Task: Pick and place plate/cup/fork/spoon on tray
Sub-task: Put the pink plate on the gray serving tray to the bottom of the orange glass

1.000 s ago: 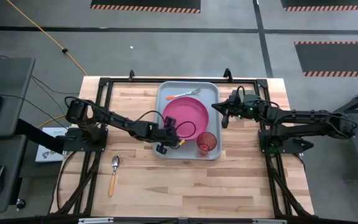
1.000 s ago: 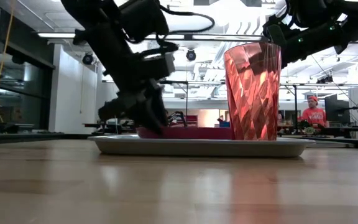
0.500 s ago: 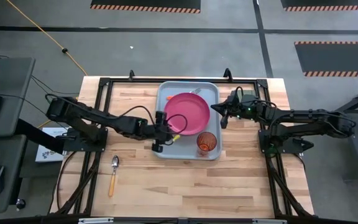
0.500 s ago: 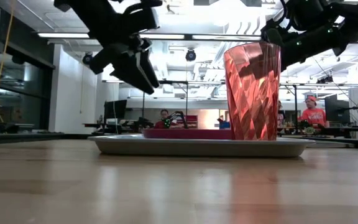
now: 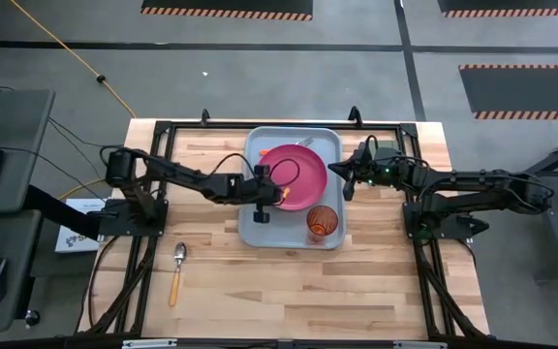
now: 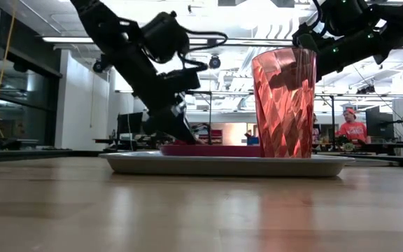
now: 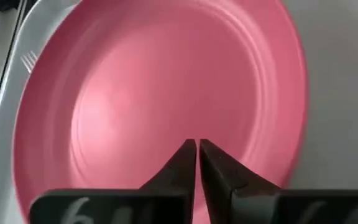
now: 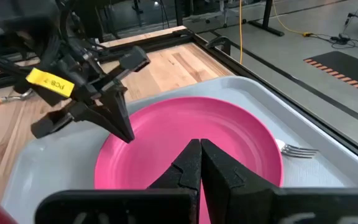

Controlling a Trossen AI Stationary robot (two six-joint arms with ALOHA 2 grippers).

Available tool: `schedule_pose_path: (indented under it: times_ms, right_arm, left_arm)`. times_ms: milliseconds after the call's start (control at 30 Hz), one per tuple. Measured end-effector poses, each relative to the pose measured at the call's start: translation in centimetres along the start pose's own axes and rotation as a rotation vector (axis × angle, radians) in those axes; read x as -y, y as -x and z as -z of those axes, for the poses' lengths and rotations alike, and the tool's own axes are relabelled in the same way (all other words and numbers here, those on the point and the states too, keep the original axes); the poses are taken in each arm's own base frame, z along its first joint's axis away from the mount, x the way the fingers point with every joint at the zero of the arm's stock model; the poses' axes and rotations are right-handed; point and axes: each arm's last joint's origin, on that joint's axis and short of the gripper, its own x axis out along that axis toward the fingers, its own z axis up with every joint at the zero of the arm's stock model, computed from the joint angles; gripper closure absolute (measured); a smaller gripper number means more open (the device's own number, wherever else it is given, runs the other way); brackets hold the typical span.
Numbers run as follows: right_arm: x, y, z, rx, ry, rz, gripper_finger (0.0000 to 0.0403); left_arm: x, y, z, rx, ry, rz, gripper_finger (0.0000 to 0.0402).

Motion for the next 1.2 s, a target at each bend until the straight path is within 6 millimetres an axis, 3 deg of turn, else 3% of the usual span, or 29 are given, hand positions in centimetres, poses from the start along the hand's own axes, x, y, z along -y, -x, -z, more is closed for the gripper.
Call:
schedule_pose_path:
  times_ms: [167,900,1200]
  right_arm:
    - [0.0,0.0,0.0,0.001,0.0,0.006,0.0402]
    - [0.0,0.0,0.0,0.001,0.0,0.009,0.0402]
    - [0.0,0.0,0.0,0.001,0.0,0.011,0.0402]
  left_arm:
    - [0.4,-0.4,0.6,-0.041,-0.02,0.032,0.0399]
    - [3.9,1.0,-0.4,0.015,-0.079,0.21,0.0401]
    - [4.1,2.0,-3.5,0.104,-0.129,0.225,0.0401]
